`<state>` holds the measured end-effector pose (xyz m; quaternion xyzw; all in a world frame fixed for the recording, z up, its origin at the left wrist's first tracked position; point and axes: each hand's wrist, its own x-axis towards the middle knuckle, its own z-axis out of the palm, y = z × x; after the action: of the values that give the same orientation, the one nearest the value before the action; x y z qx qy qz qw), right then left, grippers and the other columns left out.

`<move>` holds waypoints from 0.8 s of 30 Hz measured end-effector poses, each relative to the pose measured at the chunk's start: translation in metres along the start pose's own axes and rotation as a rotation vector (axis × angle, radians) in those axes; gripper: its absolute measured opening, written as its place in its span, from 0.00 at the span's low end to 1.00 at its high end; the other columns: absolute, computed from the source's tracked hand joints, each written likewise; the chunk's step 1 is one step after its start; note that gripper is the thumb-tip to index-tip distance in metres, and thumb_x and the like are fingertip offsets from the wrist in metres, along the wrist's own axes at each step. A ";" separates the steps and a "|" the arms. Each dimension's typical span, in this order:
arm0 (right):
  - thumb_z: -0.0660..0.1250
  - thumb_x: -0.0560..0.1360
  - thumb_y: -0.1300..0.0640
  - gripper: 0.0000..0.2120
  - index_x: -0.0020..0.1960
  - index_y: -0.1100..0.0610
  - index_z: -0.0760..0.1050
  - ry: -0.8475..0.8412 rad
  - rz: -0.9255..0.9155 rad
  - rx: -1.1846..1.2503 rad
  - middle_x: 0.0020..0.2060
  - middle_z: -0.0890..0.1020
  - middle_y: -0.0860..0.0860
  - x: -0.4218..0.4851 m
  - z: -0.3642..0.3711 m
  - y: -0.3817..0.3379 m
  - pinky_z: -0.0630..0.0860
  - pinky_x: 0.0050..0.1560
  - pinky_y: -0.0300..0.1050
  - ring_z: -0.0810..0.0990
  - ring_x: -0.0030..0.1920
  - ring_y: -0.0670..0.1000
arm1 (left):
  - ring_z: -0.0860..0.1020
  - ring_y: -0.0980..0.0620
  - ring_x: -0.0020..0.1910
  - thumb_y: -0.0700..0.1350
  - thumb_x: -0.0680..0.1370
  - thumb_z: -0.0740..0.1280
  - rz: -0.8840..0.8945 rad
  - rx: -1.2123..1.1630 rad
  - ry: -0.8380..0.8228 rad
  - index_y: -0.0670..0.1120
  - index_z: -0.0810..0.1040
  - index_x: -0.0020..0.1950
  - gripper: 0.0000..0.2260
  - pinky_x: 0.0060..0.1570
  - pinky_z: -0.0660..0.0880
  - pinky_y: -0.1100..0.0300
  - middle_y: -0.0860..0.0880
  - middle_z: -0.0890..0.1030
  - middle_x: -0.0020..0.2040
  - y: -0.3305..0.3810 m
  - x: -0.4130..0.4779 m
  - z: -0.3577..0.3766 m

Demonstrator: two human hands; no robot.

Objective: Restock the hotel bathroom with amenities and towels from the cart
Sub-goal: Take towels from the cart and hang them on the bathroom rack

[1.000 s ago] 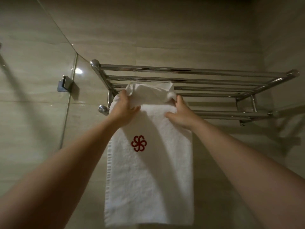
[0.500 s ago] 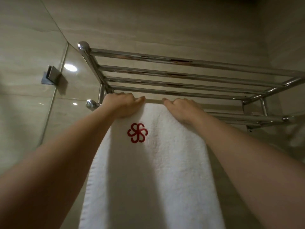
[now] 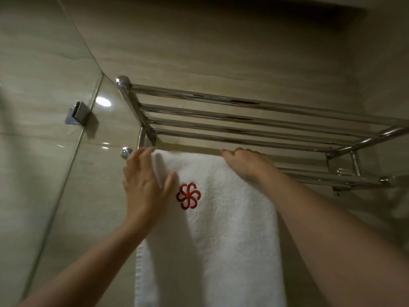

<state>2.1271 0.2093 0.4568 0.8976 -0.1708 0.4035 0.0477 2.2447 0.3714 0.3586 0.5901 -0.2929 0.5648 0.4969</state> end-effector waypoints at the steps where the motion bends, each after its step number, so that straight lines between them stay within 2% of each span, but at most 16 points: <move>1: 0.41 0.79 0.40 0.30 0.69 0.55 0.67 0.005 0.007 -0.007 0.65 0.74 0.56 0.001 0.001 0.000 0.66 0.55 0.51 0.73 0.62 0.56 | 0.59 0.50 0.65 0.49 0.74 0.69 -0.075 -0.074 0.020 0.44 0.61 0.70 0.28 0.64 0.59 0.57 0.44 0.62 0.66 0.000 -0.005 -0.001; 3: 0.41 0.78 0.40 0.30 0.68 0.55 0.68 0.018 0.014 -0.015 0.64 0.75 0.56 0.003 0.001 0.001 0.67 0.54 0.51 0.74 0.60 0.56 | 0.65 0.53 0.59 0.46 0.74 0.69 -0.252 -0.257 0.001 0.43 0.63 0.67 0.25 0.56 0.66 0.62 0.47 0.67 0.60 0.005 -0.009 -0.002; 5: 0.41 0.78 0.41 0.29 0.65 0.56 0.70 0.058 0.006 -0.030 0.60 0.77 0.57 0.003 0.004 0.003 0.68 0.51 0.51 0.75 0.55 0.56 | 0.74 0.50 0.53 0.47 0.75 0.68 -0.419 -0.429 -0.070 0.43 0.69 0.61 0.18 0.45 0.73 0.59 0.48 0.74 0.54 0.006 -0.010 0.000; 7: 0.41 0.79 0.41 0.30 0.65 0.56 0.71 0.096 0.013 -0.041 0.60 0.77 0.58 0.001 0.005 0.003 0.68 0.51 0.51 0.75 0.55 0.57 | 0.78 0.46 0.50 0.48 0.77 0.65 -0.446 -0.434 -0.101 0.43 0.74 0.57 0.13 0.46 0.77 0.51 0.46 0.78 0.51 0.007 -0.008 -0.002; 8: 0.40 0.79 0.41 0.31 0.66 0.56 0.70 0.096 0.020 -0.051 0.61 0.76 0.58 -0.002 0.004 0.001 0.67 0.55 0.52 0.75 0.58 0.58 | 0.79 0.46 0.49 0.48 0.77 0.65 -0.436 -0.423 -0.123 0.43 0.75 0.57 0.12 0.47 0.78 0.48 0.45 0.79 0.51 0.008 -0.006 -0.005; 9: 0.38 0.79 0.41 0.31 0.68 0.55 0.69 0.077 0.025 -0.066 0.64 0.75 0.59 -0.004 0.003 0.000 0.64 0.62 0.54 0.73 0.62 0.58 | 0.79 0.45 0.48 0.48 0.78 0.64 -0.431 -0.415 -0.162 0.43 0.75 0.57 0.12 0.48 0.78 0.48 0.45 0.79 0.51 0.010 -0.004 -0.009; 11: 0.37 0.79 0.41 0.29 0.73 0.51 0.62 0.039 0.007 -0.089 0.70 0.68 0.57 -0.007 0.001 -0.002 0.53 0.71 0.57 0.65 0.70 0.58 | 0.79 0.46 0.48 0.47 0.79 0.62 -0.434 -0.436 -0.269 0.43 0.75 0.58 0.11 0.47 0.78 0.49 0.44 0.80 0.51 0.013 0.001 -0.018; 13: 0.39 0.79 0.41 0.28 0.75 0.50 0.56 0.120 -0.029 -0.070 0.73 0.62 0.55 -0.018 0.001 0.000 0.45 0.73 0.57 0.57 0.73 0.56 | 0.80 0.47 0.47 0.46 0.79 0.61 -0.461 -0.466 -0.361 0.43 0.75 0.59 0.11 0.43 0.78 0.52 0.44 0.80 0.51 0.015 0.004 -0.027; 14: 0.39 0.79 0.40 0.28 0.75 0.50 0.56 0.220 -0.042 -0.070 0.73 0.61 0.54 -0.028 0.006 0.004 0.45 0.73 0.56 0.56 0.74 0.55 | 0.80 0.47 0.47 0.46 0.79 0.61 -0.468 -0.470 -0.391 0.44 0.75 0.59 0.11 0.43 0.78 0.52 0.44 0.80 0.51 0.017 0.005 -0.031; 17: 0.40 0.76 0.41 0.29 0.71 0.51 0.62 0.471 -0.097 -0.172 0.67 0.69 0.53 -0.066 0.026 0.022 0.57 0.72 0.54 0.65 0.69 0.55 | 0.77 0.46 0.51 0.47 0.80 0.56 -0.459 -0.436 -0.425 0.45 0.72 0.62 0.13 0.51 0.74 0.51 0.43 0.78 0.56 0.022 0.007 -0.036; 19: 0.44 0.76 0.42 0.27 0.72 0.49 0.61 0.468 -0.073 -0.243 0.63 0.72 0.53 -0.085 0.035 0.034 0.68 0.63 0.51 0.70 0.62 0.54 | 0.72 0.43 0.57 0.47 0.81 0.52 -0.464 -0.333 -0.420 0.42 0.67 0.66 0.16 0.53 0.68 0.54 0.41 0.73 0.60 0.029 0.007 -0.039; 20: 0.46 0.77 0.42 0.26 0.74 0.48 0.57 0.434 -0.019 -0.221 0.61 0.72 0.53 -0.090 0.035 0.038 0.71 0.58 0.48 0.71 0.58 0.53 | 0.71 0.42 0.58 0.48 0.81 0.51 -0.471 -0.304 -0.421 0.41 0.64 0.66 0.17 0.54 0.67 0.54 0.40 0.72 0.61 0.032 0.007 -0.039; 22: 0.49 0.78 0.41 0.28 0.75 0.45 0.46 0.351 0.103 -0.027 0.61 0.73 0.54 -0.091 0.036 0.043 0.74 0.50 0.48 0.74 0.55 0.53 | 0.72 0.41 0.56 0.47 0.82 0.51 -0.497 -0.329 -0.422 0.41 0.63 0.63 0.14 0.55 0.69 0.50 0.39 0.72 0.60 0.035 0.005 -0.041; 24: 0.53 0.80 0.45 0.29 0.75 0.43 0.42 0.214 0.169 0.344 0.65 0.73 0.53 -0.086 0.034 0.040 0.75 0.51 0.50 0.76 0.58 0.56 | 0.72 0.44 0.49 0.44 0.81 0.53 -0.506 -0.366 -0.372 0.41 0.62 0.59 0.09 0.51 0.72 0.49 0.39 0.73 0.56 0.035 0.004 -0.043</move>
<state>2.0845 0.1870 0.3681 0.8269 -0.1680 0.5224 -0.1225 2.1979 0.3998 0.3656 0.6381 -0.3193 0.2450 0.6564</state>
